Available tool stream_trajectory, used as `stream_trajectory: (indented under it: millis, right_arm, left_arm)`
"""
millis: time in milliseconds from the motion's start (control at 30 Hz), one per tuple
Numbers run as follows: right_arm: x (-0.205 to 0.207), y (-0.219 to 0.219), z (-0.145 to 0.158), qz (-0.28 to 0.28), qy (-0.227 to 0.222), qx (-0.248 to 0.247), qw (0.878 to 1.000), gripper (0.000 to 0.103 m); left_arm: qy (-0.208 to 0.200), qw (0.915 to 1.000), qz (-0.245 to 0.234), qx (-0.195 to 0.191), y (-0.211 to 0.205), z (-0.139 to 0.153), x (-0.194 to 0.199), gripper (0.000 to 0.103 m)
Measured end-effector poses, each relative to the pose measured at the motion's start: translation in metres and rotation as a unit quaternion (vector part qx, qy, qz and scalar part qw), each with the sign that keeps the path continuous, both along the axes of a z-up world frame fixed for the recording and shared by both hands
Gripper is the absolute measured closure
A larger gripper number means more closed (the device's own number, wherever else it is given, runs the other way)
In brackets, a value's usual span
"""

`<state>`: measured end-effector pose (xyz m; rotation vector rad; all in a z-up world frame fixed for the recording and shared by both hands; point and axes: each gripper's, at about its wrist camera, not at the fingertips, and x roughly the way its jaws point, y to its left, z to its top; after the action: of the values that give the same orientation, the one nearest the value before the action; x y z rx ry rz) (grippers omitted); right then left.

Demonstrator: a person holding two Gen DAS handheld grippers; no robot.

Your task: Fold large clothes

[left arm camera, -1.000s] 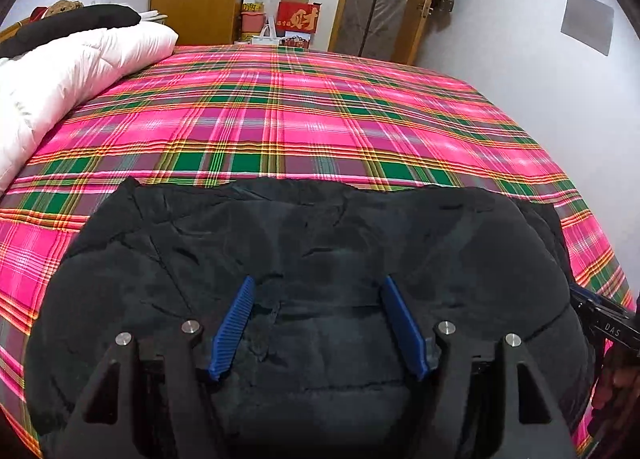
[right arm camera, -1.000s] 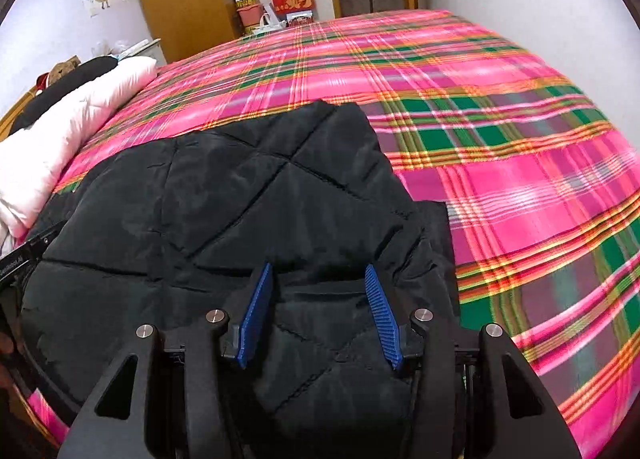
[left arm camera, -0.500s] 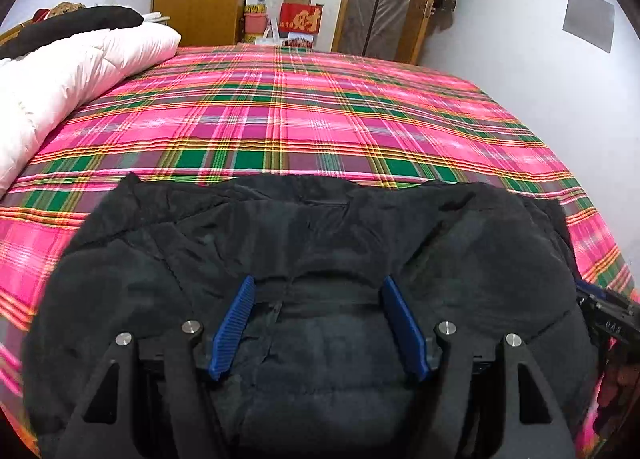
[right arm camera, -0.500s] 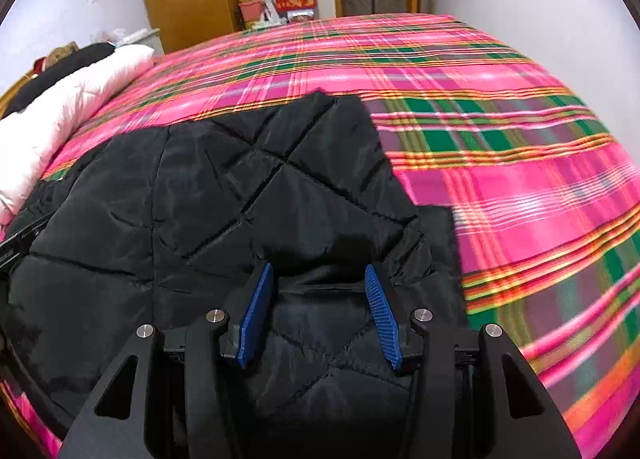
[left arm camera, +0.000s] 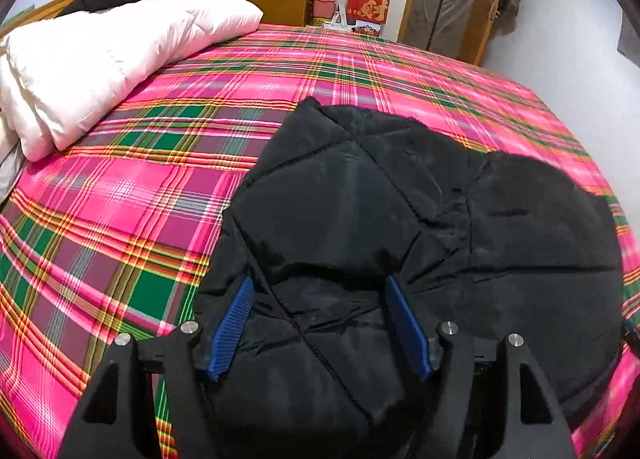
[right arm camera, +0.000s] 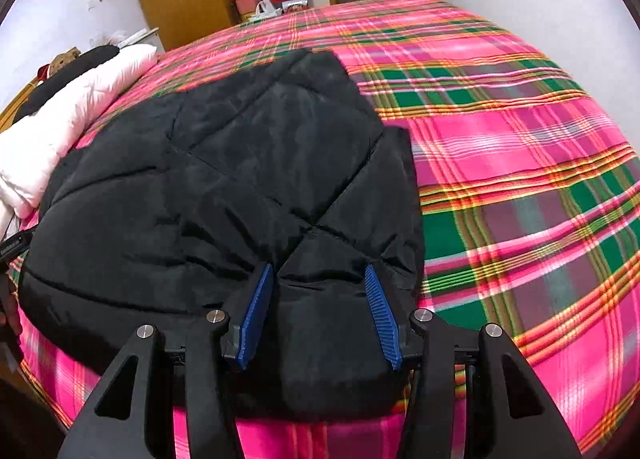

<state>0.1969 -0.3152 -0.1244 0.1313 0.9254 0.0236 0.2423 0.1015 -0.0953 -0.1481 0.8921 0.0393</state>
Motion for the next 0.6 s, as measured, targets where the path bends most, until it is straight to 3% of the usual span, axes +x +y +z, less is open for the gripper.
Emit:
stream_trajectory:
  millis: [167, 400, 500, 600]
  right_arm:
    - [0.002, 0.001, 0.017, -0.003, 0.016, -0.008, 1.000, 0.054]
    - [-0.011, -0.001, 0.053, -0.006, -0.044, 0.009, 0.999, 0.054]
    - [0.005, 0.000, 0.043, -0.006, -0.029, 0.008, 1.000, 0.054]
    - [0.023, -0.008, 0.010, -0.014, 0.025, 0.011, 1.000, 0.054]
  left_arm:
    - [0.010, 0.9999, 0.006, 0.008, -0.005, 0.006, -0.001, 0.033]
    - [-0.026, 0.9995, -0.015, 0.010, -0.021, 0.043, -0.020, 0.034]
    - [-0.022, 0.9995, -0.014, 0.019, -0.021, 0.041, -0.007, 0.034]
    - [0.017, 0.9996, -0.013, 0.018, -0.016, 0.016, 0.009, 0.033]
